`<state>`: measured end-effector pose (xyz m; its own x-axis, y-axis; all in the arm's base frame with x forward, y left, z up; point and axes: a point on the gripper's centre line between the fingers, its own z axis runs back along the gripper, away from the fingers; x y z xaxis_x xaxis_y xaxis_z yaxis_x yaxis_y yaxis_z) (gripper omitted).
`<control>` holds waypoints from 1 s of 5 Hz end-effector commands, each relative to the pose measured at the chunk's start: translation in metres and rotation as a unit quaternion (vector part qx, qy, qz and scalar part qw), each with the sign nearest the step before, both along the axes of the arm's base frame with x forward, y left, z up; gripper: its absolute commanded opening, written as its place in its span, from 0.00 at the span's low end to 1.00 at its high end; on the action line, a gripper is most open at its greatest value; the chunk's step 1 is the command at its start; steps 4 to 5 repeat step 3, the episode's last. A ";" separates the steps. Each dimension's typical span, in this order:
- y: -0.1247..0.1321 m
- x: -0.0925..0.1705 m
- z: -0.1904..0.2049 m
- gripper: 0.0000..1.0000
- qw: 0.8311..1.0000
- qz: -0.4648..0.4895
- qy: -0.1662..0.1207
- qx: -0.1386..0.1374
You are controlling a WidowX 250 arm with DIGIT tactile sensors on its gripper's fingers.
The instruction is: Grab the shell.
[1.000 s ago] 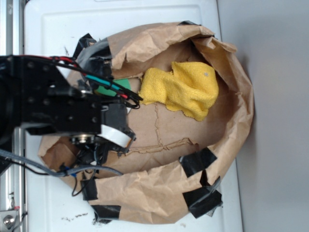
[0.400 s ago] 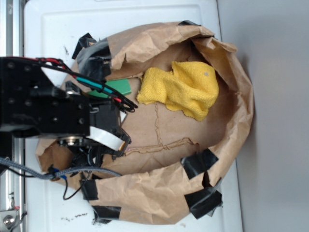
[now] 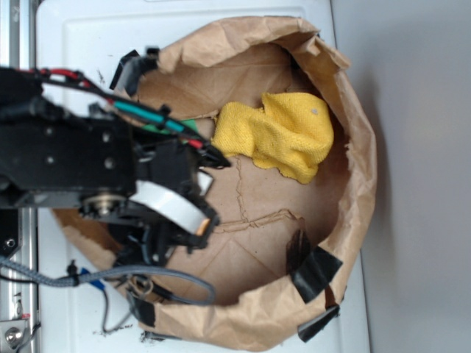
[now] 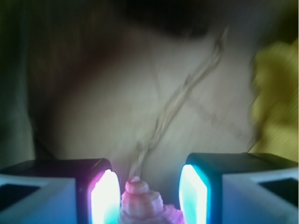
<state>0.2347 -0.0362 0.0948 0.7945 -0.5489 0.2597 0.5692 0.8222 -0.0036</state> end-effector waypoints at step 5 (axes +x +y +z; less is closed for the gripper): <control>0.023 0.039 0.095 0.00 0.997 0.057 -0.014 -0.059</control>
